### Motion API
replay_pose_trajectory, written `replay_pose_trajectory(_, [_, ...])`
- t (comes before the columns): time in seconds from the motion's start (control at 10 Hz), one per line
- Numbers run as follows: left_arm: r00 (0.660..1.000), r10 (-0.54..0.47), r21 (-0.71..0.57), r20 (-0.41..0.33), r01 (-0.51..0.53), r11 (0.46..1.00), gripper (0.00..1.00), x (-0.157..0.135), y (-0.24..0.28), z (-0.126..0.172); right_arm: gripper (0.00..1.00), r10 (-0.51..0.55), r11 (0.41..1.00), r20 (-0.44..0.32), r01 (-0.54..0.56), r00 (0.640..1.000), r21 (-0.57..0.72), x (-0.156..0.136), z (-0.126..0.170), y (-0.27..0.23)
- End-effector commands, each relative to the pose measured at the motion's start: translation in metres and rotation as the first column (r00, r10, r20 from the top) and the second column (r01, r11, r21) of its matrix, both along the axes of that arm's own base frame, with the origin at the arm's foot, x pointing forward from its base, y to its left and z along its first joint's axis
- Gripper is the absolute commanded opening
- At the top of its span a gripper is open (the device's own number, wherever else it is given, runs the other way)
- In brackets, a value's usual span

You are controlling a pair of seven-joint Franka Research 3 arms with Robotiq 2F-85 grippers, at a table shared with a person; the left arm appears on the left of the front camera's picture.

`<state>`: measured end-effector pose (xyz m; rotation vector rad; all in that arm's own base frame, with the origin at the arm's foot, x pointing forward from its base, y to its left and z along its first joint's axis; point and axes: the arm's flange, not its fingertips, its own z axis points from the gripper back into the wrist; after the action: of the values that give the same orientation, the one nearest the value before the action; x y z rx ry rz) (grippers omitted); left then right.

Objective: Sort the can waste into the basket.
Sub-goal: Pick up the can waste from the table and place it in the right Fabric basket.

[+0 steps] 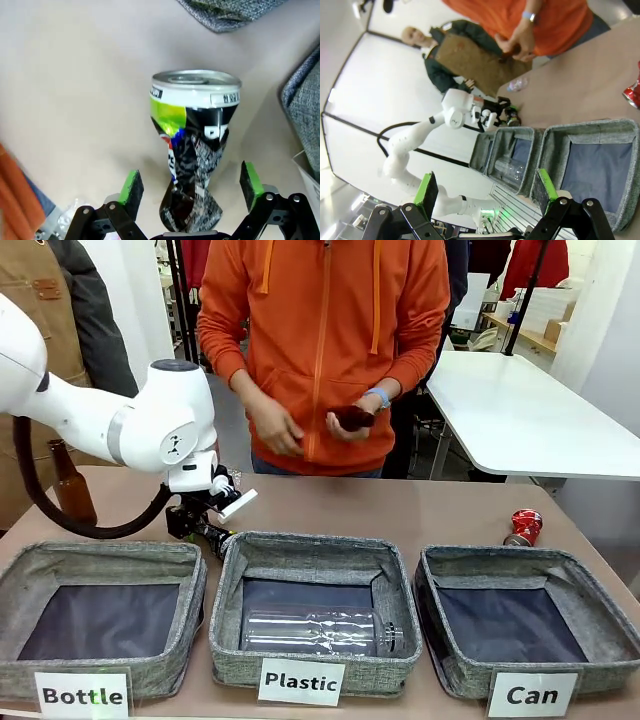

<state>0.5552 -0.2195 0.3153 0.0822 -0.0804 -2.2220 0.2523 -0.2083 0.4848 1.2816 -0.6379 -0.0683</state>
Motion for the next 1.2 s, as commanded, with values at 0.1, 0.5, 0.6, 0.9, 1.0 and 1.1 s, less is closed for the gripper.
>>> replay_pose_trajectory(0.1, [1.0, 0.009, 0.024, -0.02, -0.009, 1.0, 1.0, 0.012, -0.007, -0.004, 1.0, -0.001, 1.0, 0.037, 0.001, 0.999, 0.011, 0.003, 0.003, -0.002])
replay_pose_trajectory(0.5, [0.999, -0.009, 0.023, -0.043, 0.01, 1.0, 0.07, 0.006, 0.002, 0.002, 1.0, -0.001, 1.0, 0.037, 0.001, 0.999, 0.011, 0.003, 0.003, -0.002])
replay_pose_trajectory(0.6, [0.999, -0.015, 0.022, -0.035, 0.015, 1.0, 0.0, 0.004, 0.005, 0.004, 1.0, -0.001, 1.0, 0.037, 0.001, 0.999, 0.011, 0.003, 0.003, -0.002])
replay_pose_trajectory(0.9, [1.0, -0.009, -0.047, -0.023, 0.008, 0.999, 0.04, -0.003, 0.024, 0.018, 1.0, -0.001, 1.0, 0.037, 0.001, 0.999, 0.011, 0.003, 0.003, -0.002])
replay_pose_trajectory(1.0, [1.0, 0.005, -0.058, -0.015, -0.006, 0.998, 0.0, -0.005, 0.032, 0.024, 1.0, -0.001, 1.0, 0.037, 0.001, 0.999, 0.011, 0.003, 0.003, -0.002])
replay_pose_trajectory(1.1, [1.0, -0.007, -0.119, -0.023, 0.004, 0.993, 0.0, -0.009, 0.048, 0.035, 1.0, -0.001, 1.0, 0.037, 0.001, 0.999, 0.011, 0.003, 0.003, -0.002])
